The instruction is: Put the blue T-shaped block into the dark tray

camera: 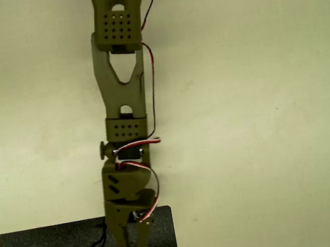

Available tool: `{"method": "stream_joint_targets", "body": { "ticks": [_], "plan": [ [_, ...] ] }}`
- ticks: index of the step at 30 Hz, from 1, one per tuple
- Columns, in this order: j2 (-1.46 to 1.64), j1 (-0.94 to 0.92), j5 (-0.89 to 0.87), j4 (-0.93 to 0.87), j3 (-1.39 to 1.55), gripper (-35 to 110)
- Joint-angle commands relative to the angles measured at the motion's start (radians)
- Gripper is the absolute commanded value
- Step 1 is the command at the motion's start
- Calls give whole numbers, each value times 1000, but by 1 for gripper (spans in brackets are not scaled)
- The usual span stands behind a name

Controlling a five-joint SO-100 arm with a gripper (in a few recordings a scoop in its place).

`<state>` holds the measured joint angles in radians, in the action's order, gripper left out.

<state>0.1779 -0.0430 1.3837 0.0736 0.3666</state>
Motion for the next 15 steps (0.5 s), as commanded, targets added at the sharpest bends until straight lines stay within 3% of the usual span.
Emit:
{"method": "stream_joint_targets", "body": {
  "ticks": [1,9,15],
  "plan": [
    [-25,15,55,80,-92,0],
    [-204,49,117,330,-118,0],
    [-247,43,140,334,-123,0]
  ]
}}
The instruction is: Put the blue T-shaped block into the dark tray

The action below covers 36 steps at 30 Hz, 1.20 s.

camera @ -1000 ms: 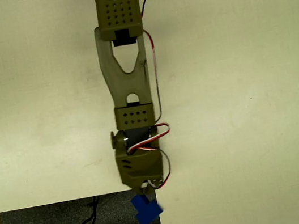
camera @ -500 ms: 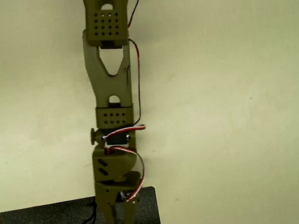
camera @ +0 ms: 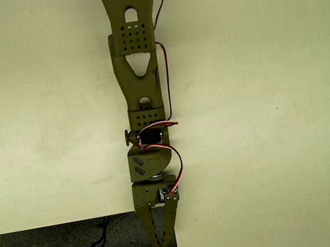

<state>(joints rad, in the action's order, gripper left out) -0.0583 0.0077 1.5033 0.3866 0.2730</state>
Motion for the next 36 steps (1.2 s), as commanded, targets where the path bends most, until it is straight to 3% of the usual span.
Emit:
{"method": "stream_joint_targets", "body": {
  "ticks": [1,18,24,30,36],
  "plan": [
    [-21,-8,26,26,-34,0],
    [-98,0,61,147,-28,0],
    [-98,0,89,95,-43,0],
    [-98,0,101,276,26,0],
    [-98,-3,110,276,28,1]
  ]
}}
